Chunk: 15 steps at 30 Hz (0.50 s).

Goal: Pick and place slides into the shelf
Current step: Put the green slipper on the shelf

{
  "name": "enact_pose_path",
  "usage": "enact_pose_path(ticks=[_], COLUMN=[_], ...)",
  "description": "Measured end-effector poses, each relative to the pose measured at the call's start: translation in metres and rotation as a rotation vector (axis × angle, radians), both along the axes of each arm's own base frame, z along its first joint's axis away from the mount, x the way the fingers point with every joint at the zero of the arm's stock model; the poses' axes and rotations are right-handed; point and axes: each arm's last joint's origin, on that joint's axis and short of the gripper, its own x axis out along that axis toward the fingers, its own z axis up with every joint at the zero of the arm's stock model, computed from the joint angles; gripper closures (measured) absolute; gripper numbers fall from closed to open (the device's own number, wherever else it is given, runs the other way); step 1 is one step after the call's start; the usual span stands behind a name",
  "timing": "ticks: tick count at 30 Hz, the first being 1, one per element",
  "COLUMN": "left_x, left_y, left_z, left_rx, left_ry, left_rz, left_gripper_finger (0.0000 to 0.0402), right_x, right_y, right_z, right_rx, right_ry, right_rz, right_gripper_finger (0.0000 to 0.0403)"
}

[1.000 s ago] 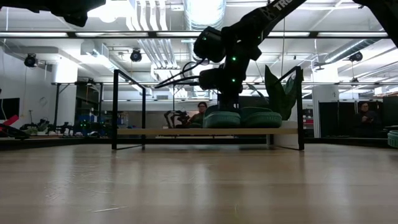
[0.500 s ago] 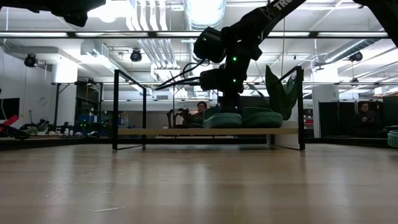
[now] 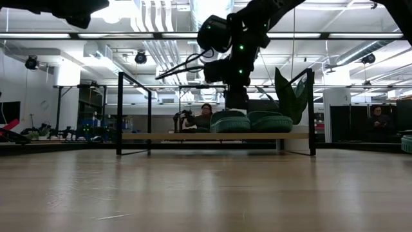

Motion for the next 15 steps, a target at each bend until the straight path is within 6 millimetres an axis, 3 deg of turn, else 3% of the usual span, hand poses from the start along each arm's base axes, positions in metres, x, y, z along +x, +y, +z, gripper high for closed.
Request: enact_pose_path(ticks=[8, 15], left_x=[0.0, 0.0], left_y=[0.0, 0.0], left_z=[-0.002, -0.002], left_rx=[0.004, -0.001], left_ry=[0.021, 0.021], left_rz=[0.0, -0.001], left_gripper_finger=[0.0393, 0.0393], right_x=[-0.001, -0.029], right_y=[0.032, 0.089], right_z=[0.032, 0.093], right_rx=[0.104, 0.251], right_ry=[-0.137, -0.403], right_rz=[0.011, 0.116], right_gripper_finger=[0.028, 0.0304])
